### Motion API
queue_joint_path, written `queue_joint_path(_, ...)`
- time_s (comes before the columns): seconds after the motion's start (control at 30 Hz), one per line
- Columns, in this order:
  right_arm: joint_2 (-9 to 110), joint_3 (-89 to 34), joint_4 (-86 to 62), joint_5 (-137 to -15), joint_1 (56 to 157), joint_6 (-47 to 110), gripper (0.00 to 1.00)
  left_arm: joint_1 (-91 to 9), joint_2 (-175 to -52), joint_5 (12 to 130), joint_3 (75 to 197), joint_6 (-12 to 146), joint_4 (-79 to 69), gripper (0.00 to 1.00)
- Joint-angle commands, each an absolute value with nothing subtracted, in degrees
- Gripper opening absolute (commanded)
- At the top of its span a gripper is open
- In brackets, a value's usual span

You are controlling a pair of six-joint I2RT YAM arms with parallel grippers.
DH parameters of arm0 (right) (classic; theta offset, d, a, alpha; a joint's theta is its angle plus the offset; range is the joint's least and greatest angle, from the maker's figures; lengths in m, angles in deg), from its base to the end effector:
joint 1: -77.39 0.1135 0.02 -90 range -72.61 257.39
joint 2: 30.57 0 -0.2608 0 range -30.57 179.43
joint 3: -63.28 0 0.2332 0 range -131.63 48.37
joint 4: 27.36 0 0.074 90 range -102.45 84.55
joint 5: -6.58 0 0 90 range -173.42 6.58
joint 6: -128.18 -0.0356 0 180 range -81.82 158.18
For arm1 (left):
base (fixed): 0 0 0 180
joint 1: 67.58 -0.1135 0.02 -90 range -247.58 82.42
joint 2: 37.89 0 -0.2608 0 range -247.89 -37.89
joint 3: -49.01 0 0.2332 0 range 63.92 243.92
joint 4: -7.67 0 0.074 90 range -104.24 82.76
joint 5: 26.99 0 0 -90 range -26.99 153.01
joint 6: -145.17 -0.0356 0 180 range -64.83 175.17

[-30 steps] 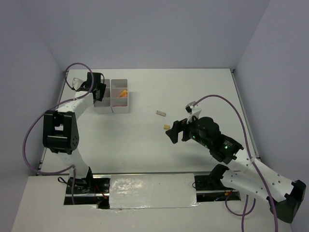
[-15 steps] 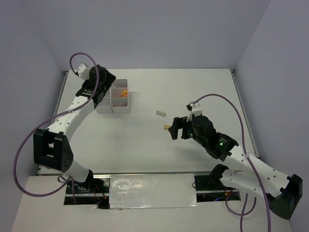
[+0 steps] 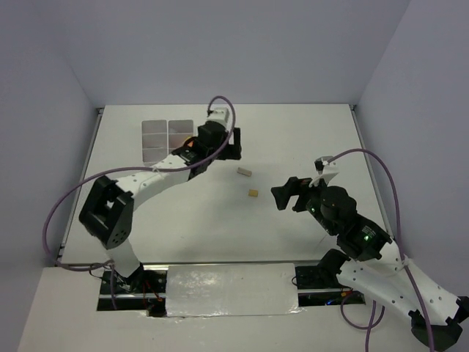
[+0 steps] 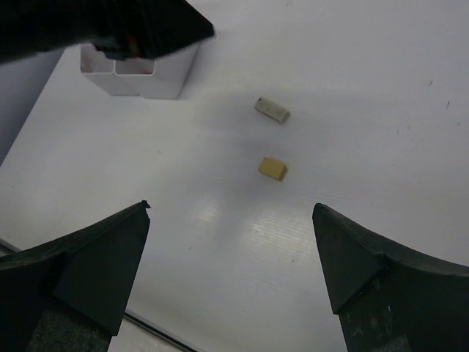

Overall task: Sort the stationery into containers
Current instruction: Pick up the stationery from the center of the board.

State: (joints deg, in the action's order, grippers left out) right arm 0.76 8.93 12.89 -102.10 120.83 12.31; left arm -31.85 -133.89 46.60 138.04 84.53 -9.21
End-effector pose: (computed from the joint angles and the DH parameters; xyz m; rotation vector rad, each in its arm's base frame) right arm 0.0912 0.0706 0.3084 -0.0618 1.8884 0.5322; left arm 0.3124 -0.2124 0.3008 -0.0760 1.9961 -0.4550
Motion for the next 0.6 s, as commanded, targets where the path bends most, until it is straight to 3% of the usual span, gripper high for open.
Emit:
queue_joint_path(0.0, 0.3, 7.0, 13.9, -100.3, 120.5, 13.7, 1.0, -29.4, -138.9, 53.2, 139.2, 76.2, -4.2, 0.99)
queue_joint_path(0.23, -0.7, 8.0, 13.7, -97.7, 120.5, 15.7, 1.0, -28.1, -151.5, 54.1, 147.2, 71.4, -7.1, 0.99)
queue_joint_path(0.57, 1.5, 8.2, 12.2, -95.1, 120.5, 17.4, 1.0, -28.0, -157.5, 60.4, 150.1, 69.5, -7.1, 0.98)
